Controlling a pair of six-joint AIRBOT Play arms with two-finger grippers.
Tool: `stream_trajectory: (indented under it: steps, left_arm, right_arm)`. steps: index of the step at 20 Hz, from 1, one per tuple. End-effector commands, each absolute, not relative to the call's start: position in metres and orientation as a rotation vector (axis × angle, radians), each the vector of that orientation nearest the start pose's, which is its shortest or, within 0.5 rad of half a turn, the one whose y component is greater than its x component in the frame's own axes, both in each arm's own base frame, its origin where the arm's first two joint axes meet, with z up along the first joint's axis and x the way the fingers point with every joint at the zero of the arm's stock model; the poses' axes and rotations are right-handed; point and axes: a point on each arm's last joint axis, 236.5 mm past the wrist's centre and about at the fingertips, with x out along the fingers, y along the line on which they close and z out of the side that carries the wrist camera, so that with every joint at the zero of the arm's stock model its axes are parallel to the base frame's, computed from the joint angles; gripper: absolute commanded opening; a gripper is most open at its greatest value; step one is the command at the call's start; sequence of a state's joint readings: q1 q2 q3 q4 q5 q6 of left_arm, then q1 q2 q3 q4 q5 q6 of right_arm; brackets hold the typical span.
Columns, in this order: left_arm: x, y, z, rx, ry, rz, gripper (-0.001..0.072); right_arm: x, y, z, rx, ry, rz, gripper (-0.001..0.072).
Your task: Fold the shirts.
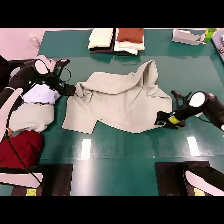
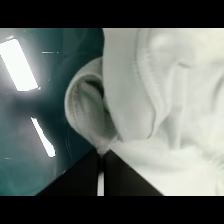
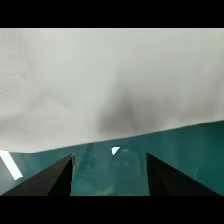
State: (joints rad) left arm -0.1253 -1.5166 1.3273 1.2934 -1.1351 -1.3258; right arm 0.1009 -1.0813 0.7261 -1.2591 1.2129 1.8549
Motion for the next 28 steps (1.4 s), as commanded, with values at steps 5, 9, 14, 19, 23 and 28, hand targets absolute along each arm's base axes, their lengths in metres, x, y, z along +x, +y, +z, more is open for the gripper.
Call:
stream_trajectory:
  steps: [5, 9, 14, 19, 23, 28]
  left_arm:
    - [0.418, -0.112, -0.021, 0.025, 1.306, -0.406, 0.0025]
    - [0.414, -0.112, -0.019, 0.026, 1.317, -0.409, 0.0025]
    - [0.418, -0.111, 0.073, 0.037, 1.07, -0.398, 0.0024]
    - [0.374, -0.105, 0.283, 0.07, 0.569, -0.393, 0.0025]
    - [0.286, -0.093, 0.461, 0.037, 0.101, -0.367, 0.0024]
    - [0.188, -0.079, 0.572, 0.027, -0.238, -0.356, 0.0023]
  right_arm:
    - [0.262, 0.132, -0.084, 0.47, 1.581, 0.019, 0.0428]
    - [0.27, 0.133, -0.087, 0.428, 1.593, 0.042, 0.0015]
    - [0.319, 0.117, 0.009, 0.344, 1.339, 0.106, 0.0015]
    - [0.343, 0.075, 0.236, 0.282, 0.803, 0.153, 0.0015]
    - [0.295, 0.05, 0.378, 0.238, 0.472, 0.152, 0.0015]
    - [0.246, 0.039, 0.454, 0.191, 0.319, 0.139, 0.0015]
